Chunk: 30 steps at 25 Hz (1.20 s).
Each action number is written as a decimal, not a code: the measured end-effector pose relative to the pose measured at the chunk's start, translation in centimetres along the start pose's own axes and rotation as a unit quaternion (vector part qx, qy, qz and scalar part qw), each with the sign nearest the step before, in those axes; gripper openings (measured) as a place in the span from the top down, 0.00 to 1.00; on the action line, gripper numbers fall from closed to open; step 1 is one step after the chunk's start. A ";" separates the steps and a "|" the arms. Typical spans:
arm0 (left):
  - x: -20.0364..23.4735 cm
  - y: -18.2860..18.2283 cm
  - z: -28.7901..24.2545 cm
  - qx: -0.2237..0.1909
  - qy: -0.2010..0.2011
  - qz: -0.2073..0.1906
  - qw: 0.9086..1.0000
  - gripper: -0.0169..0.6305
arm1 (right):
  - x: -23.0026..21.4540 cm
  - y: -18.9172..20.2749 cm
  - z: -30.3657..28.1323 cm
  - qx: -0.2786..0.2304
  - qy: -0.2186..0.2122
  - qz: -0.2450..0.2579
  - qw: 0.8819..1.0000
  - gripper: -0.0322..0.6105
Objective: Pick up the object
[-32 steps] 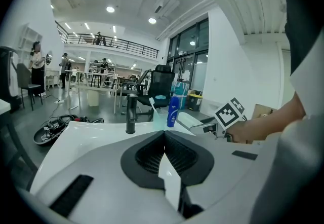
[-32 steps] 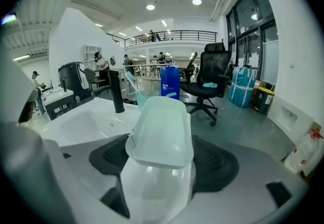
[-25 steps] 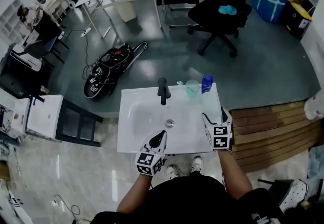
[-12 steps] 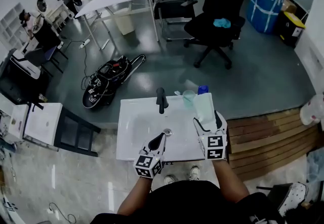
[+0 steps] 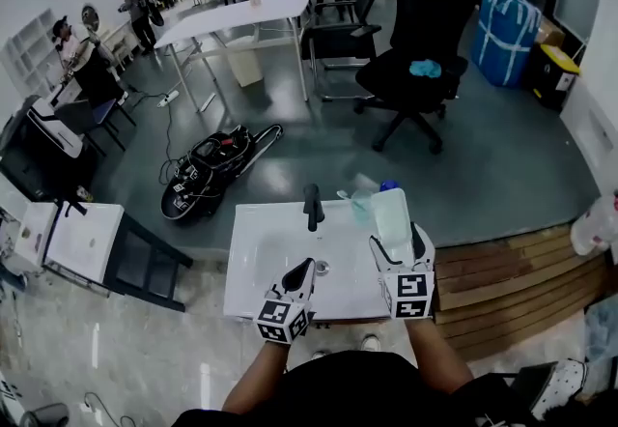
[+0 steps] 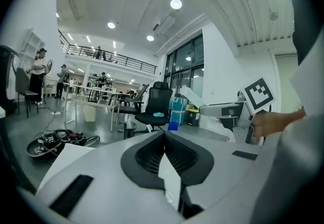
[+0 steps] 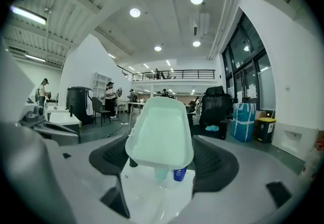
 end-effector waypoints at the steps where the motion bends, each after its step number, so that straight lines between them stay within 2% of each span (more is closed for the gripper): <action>1: 0.0 -0.1 0.0 -0.001 0.000 0.000 1.000 0.95 | 0.0 -0.1 0.1 -0.002 0.001 0.001 1.000 0.34; 9: 0.2 -0.2 0.2 -0.006 -0.001 -0.004 1.000 0.95 | 0.3 -0.4 0.8 -0.022 0.007 0.017 1.000 0.34; 30: -0.7 -0.8 -0.2 -0.009 0.008 -0.025 1.000 0.95 | -0.4 0.9 1.1 -0.010 0.020 0.014 1.000 0.34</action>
Point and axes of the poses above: the fingertips, and each gripper's own axes: z backward along the fingers, x to its left, y out of its underside, the point moved 3 cm from there along z, backward along the fingers, and after that the axes turned 13 degrees about -y, right-handed, at the moved point
